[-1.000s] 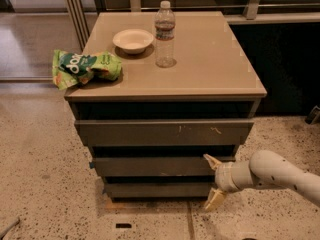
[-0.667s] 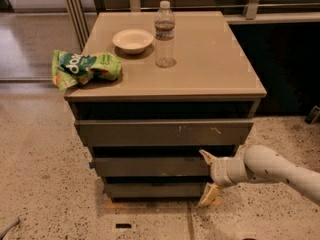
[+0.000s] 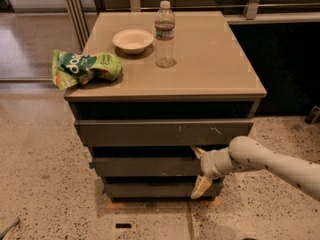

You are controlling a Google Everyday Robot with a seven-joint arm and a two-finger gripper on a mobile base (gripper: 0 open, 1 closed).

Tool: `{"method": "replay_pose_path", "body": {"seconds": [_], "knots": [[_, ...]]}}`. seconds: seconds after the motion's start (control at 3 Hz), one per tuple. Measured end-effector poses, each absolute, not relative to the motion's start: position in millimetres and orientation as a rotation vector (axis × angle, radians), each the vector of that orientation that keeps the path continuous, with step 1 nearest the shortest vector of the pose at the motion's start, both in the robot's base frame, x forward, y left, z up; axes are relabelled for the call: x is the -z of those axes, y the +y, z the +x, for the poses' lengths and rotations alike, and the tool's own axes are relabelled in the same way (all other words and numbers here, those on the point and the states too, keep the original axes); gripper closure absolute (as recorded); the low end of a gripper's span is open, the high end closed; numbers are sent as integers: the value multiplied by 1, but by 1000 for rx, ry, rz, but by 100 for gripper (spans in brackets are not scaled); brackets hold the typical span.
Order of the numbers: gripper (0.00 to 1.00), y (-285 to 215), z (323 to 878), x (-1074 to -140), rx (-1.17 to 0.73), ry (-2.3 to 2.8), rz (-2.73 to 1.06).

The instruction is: Open middle drawer

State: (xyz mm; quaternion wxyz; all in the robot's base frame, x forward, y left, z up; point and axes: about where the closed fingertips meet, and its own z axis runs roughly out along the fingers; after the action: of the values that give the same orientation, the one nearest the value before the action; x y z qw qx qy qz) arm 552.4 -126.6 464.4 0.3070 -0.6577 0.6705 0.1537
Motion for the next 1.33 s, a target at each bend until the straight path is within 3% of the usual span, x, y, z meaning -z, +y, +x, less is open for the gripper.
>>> {"method": "replay_pose_path", "body": {"seconds": [1.33], "knots": [[0,-117,568,-418,-428,1903,-1809]]}}
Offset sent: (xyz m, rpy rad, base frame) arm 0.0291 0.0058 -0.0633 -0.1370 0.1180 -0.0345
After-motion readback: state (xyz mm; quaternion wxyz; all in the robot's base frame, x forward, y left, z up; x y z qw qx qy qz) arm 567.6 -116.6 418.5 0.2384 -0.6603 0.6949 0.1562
